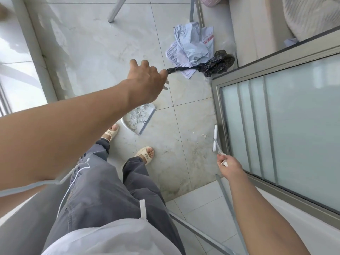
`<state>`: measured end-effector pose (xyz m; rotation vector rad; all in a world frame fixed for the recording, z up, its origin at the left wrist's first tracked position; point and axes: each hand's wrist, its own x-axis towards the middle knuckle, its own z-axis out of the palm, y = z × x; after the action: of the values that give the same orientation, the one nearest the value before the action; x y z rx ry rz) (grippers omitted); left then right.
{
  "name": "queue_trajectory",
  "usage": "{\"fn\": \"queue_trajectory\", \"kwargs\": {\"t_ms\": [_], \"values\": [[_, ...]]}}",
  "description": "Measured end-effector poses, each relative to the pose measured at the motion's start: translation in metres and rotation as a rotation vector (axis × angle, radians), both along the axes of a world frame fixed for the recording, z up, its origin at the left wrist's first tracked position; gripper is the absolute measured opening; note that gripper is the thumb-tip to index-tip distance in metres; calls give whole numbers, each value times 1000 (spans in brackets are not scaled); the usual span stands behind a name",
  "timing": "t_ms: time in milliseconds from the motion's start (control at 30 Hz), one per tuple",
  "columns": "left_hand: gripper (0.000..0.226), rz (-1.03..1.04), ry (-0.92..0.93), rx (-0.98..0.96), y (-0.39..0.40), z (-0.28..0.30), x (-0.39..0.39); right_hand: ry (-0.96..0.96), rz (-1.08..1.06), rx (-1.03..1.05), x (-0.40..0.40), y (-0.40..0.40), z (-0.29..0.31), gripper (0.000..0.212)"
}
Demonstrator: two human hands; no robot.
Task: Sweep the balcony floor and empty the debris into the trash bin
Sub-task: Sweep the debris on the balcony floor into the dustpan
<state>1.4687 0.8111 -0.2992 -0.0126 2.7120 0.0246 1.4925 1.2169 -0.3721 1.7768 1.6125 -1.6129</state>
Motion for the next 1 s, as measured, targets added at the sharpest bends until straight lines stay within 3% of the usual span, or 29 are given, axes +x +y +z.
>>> {"fn": "queue_trajectory", "kwargs": {"t_ms": [133, 233, 433, 600, 800, 1000], "values": [[25, -20, 21, -14, 2, -5, 1, -97, 49, -81, 11, -20, -16, 50], [26, -22, 27, -18, 3, -4, -1, -113, 67, -161, 25, -36, -13, 34], [28, -12, -11, 13, -3, 0, -3, -98, 53, -249, 57, -1, 45, 11], [27, -13, -31, 21, -11, 1, -4, 8, -42, -242, 63, 19, 83, 10], [29, -25, -52, 31, -14, 4, 1, -124, 250, 43, 74, -31, 27, 15], [29, -7, -88, 48, -19, 5, 4, -231, 444, -50, 81, -95, 18, 17]]}}
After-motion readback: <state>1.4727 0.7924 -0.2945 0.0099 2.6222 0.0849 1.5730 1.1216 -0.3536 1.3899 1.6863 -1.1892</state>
